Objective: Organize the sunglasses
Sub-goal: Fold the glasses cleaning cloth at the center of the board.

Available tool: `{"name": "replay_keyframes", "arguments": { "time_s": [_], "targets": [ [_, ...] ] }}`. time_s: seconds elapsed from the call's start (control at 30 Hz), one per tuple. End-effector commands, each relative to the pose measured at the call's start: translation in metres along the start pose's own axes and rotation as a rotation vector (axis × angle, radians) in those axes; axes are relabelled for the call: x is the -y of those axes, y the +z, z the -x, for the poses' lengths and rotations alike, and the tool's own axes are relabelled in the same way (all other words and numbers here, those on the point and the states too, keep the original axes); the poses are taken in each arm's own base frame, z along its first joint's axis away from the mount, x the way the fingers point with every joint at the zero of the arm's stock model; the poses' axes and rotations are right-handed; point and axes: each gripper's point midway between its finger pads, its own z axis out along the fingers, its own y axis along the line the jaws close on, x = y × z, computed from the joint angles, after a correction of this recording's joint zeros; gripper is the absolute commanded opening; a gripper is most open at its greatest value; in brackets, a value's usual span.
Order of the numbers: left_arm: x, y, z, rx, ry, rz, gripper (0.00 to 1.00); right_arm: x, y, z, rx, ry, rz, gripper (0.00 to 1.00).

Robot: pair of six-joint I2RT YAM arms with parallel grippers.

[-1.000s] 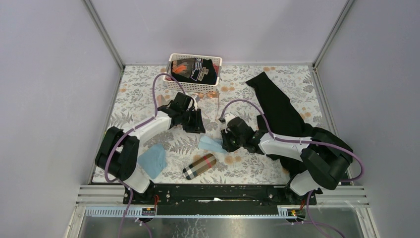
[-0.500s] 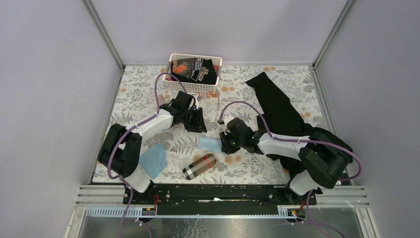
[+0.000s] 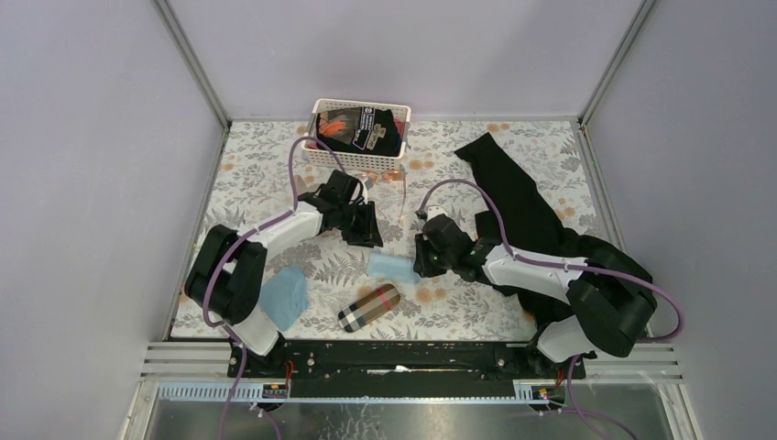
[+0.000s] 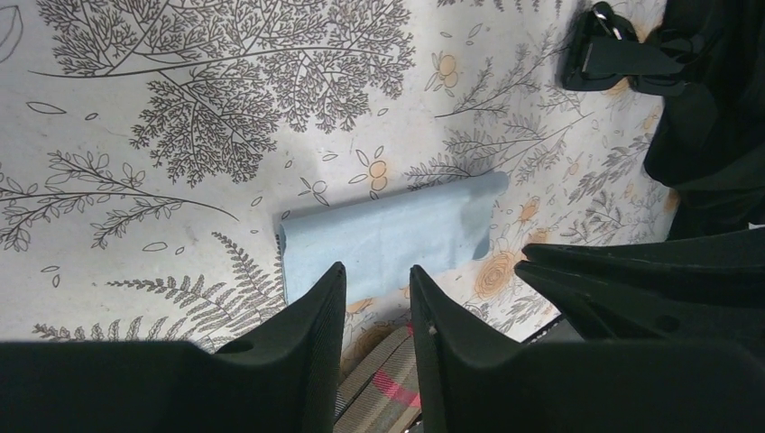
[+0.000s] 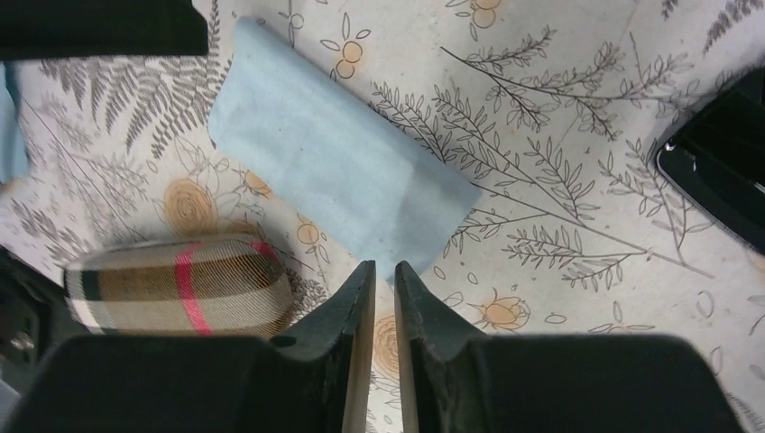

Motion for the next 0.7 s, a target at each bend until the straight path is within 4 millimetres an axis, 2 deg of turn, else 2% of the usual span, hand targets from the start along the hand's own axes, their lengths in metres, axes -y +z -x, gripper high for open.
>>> {"name": "replay_keyframes", "arguments": {
  "time_s": [0.0, 0.17, 0.23, 0.37, 0.5, 0.57, 0.67],
  "targets": [
    [-0.005, 0.016, -0.010, -0.034, -0.021, -0.011, 0.36, -0.012, 0.002, 0.028, 0.079, 0.195, 0.004, 0.17],
    [-0.007, 0.029, -0.013, -0.048, -0.041, -0.016, 0.36, -0.033, 0.021, 0.037, 0.064, 0.280, 0.086, 0.08],
    [-0.012, 0.034, -0.013, -0.050, -0.046, 0.004, 0.35, -0.032, 0.028, 0.039, 0.066, 0.294, 0.078, 0.06],
    [-0.025, 0.041, -0.011, -0.042, -0.052, 0.060, 0.35, -0.007, 0.040, 0.033, 0.075, 0.331, -0.033, 0.01],
    [-0.035, 0.048, -0.011, -0.045, -0.057, 0.100, 0.34, 0.021, 0.048, 0.016, 0.057, 0.361, -0.131, 0.00],
    [-0.037, 0.049, -0.011, -0.047, -0.056, 0.108, 0.34, 0.025, 0.049, 0.010, 0.037, 0.353, -0.144, 0.00],
    [-0.030, 0.044, -0.006, -0.030, -0.057, 0.091, 0.33, 0.021, 0.042, 0.014, 0.041, 0.338, -0.127, 0.00]
  ]
}}
